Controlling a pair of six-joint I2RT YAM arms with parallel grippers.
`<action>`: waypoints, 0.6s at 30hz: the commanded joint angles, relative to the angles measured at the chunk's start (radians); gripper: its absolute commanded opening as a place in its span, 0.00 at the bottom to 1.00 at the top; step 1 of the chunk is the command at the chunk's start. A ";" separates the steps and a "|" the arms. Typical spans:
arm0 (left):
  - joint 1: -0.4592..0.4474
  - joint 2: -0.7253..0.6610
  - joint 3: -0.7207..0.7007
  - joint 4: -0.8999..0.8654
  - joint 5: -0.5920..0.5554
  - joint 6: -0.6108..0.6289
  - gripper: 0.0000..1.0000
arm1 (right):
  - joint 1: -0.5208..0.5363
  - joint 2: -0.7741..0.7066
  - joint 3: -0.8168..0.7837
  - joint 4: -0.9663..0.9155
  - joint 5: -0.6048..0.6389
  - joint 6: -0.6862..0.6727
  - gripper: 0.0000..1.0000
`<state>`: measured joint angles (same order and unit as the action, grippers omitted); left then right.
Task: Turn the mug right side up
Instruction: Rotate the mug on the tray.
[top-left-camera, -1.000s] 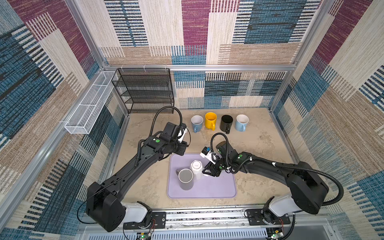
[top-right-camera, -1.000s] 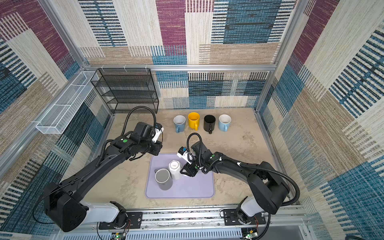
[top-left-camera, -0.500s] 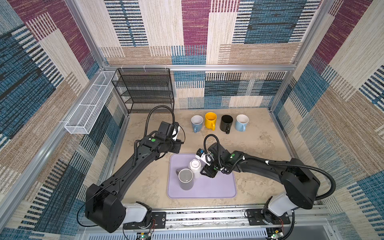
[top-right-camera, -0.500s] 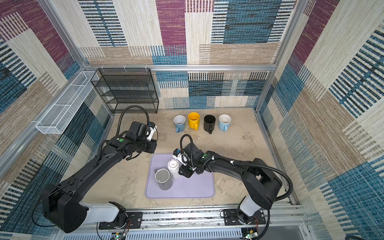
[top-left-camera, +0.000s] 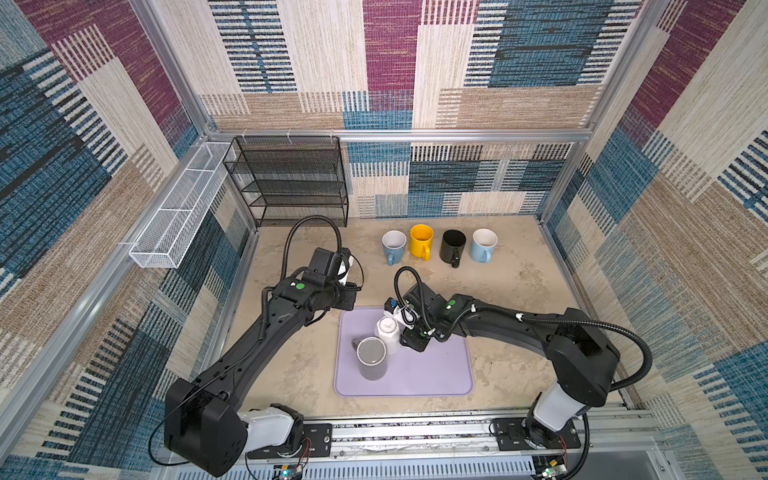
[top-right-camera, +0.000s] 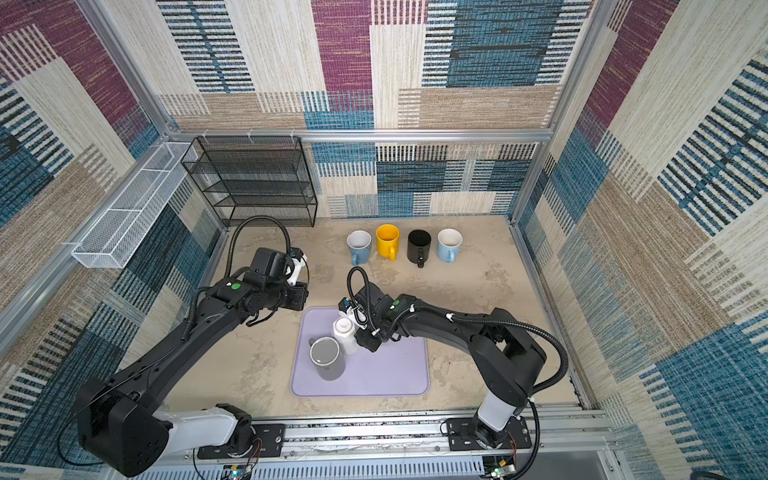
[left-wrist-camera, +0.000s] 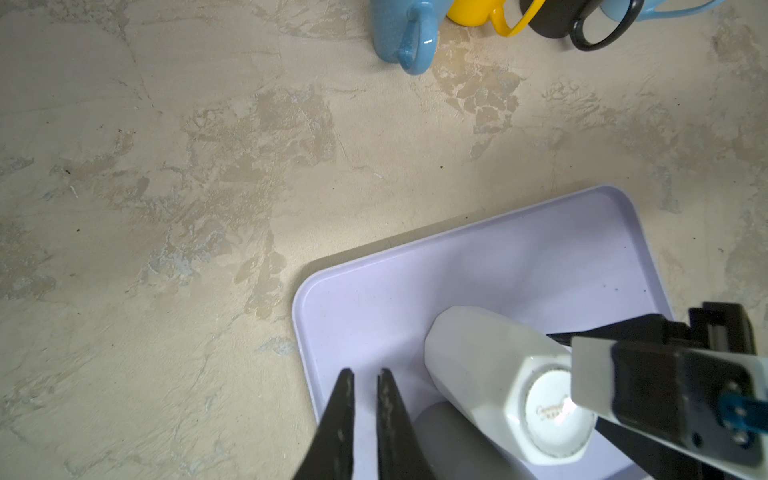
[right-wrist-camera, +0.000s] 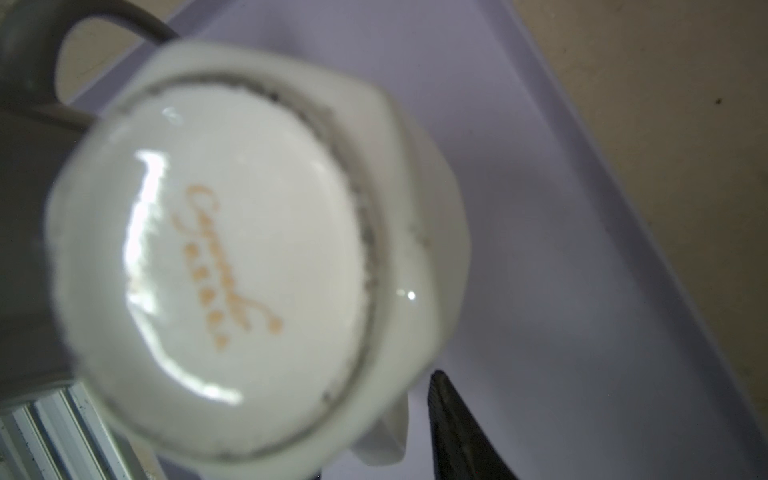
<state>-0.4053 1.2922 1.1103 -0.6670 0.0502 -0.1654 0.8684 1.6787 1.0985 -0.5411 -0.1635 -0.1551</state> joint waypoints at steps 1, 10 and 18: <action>0.006 -0.008 -0.007 0.029 0.013 -0.013 0.14 | 0.009 0.018 0.026 -0.026 0.050 -0.058 0.42; 0.015 -0.020 -0.018 0.036 0.025 -0.011 0.14 | 0.032 0.070 0.090 -0.062 0.097 -0.113 0.40; 0.018 -0.020 -0.026 0.041 0.036 -0.012 0.14 | 0.037 0.073 0.121 -0.073 0.104 -0.138 0.32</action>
<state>-0.3885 1.2755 1.0882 -0.6399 0.0669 -0.1654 0.9031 1.7496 1.2079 -0.6117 -0.0708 -0.2749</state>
